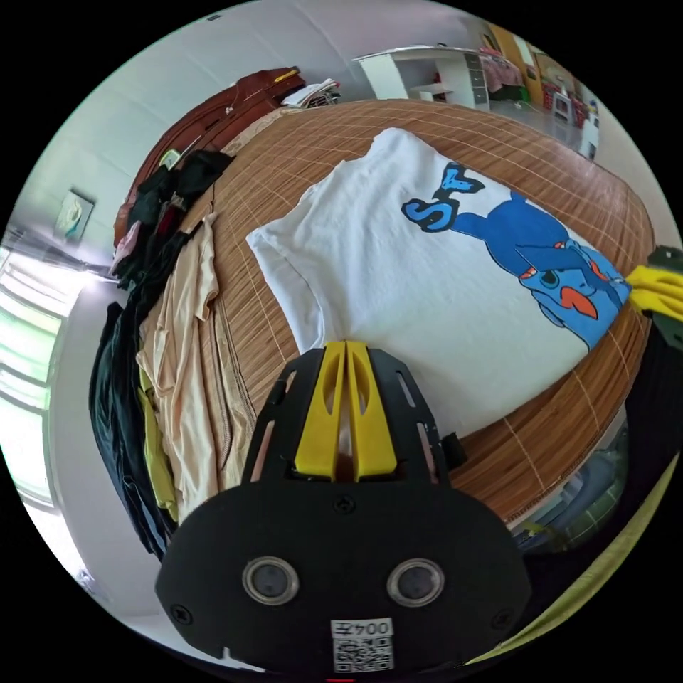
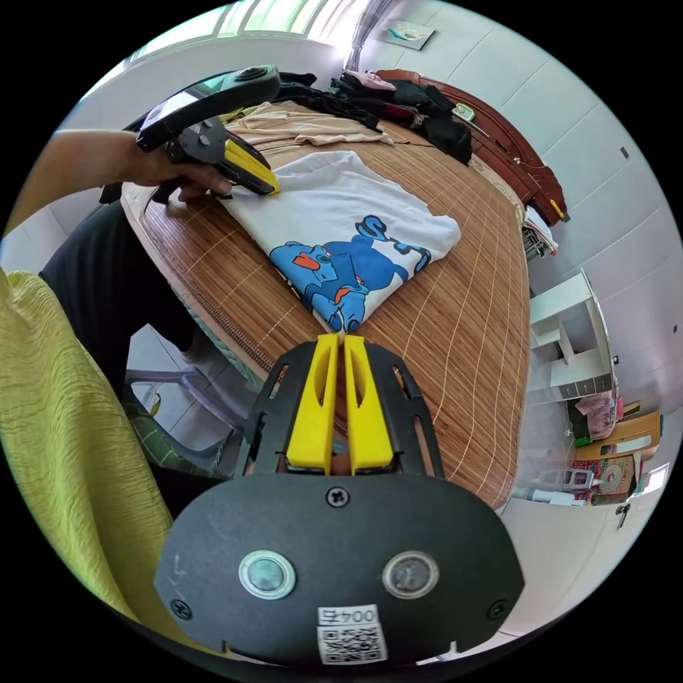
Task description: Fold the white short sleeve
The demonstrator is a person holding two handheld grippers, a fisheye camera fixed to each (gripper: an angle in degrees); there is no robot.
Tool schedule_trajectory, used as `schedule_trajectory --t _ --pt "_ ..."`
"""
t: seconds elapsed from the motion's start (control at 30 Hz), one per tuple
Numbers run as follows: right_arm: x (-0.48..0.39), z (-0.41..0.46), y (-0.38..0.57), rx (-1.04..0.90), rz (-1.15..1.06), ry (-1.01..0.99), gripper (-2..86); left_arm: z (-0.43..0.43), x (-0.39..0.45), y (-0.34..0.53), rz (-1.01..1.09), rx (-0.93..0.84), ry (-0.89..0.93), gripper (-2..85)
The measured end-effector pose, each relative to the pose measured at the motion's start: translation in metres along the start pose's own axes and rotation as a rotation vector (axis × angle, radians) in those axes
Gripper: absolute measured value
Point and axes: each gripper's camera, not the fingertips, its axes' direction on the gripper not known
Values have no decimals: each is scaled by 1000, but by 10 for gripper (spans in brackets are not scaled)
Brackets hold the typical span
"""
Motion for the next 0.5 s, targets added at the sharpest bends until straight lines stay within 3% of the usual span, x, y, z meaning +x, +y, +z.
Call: schedule_trajectory --t 0.33,0.5 --pt "-9 14 20 31 -85 38 14 28 -85 21 -255 -101 286 4" --pt "-11 25 33 30 -49 53 14 25 -87 48 -247 -44 239 6"
